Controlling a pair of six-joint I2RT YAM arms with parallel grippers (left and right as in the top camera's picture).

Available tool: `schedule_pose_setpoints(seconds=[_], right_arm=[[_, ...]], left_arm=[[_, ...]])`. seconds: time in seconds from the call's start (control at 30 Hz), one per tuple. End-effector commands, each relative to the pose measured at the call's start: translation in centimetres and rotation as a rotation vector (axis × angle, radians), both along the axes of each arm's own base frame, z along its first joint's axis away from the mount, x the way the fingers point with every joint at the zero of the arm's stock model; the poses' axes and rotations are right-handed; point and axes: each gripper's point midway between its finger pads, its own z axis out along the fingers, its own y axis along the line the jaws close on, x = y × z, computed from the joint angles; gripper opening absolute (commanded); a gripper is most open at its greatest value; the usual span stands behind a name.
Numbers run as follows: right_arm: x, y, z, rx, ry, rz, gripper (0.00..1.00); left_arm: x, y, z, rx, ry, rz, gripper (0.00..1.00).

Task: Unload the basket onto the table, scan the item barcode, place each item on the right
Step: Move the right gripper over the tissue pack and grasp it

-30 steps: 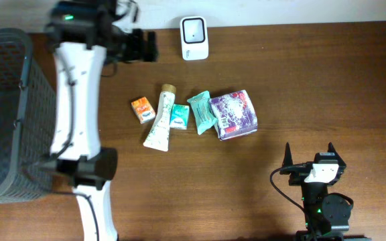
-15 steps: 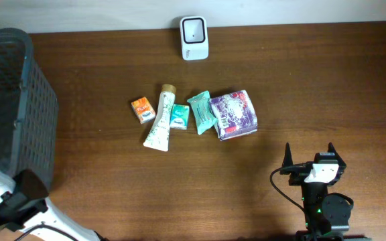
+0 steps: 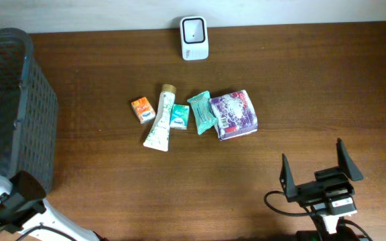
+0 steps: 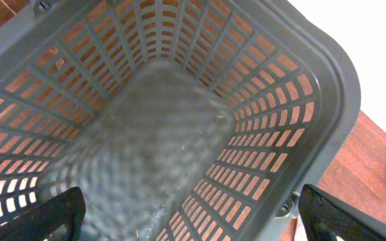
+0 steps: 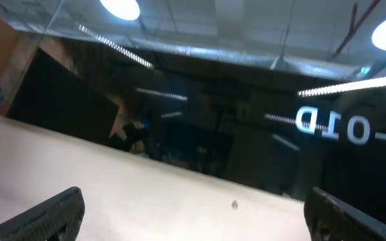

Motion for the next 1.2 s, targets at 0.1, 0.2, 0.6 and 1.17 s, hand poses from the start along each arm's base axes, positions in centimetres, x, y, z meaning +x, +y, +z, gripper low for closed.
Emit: schedule_pose_setpoints(seconds=[0.1,0.2,0.6,1.17], right_arm=[[3.1,1.0,9.5,-0.132,0.162,-0.022,0.99],[11.8,2.2,8.9,-0.163,0.59,0.092,0.98],[22.6,1.3,-9.2,0.181,1.706,0.077,0.98],[25.1,4.9,-28.2,0.177,2.129,0.37,0.93]], left_arm=[[-0.6,-0.4,1.3,0.029,-0.024,-0.008,0.99],[-0.6,-0.4,1.3,0.029,-0.024,-0.008,0.99],[-0.6,-0.4,1.3,0.029,-0.024,-0.008,0.99],[-0.6,-0.4,1.3,0.029,-0.024,-0.008,0.99]])
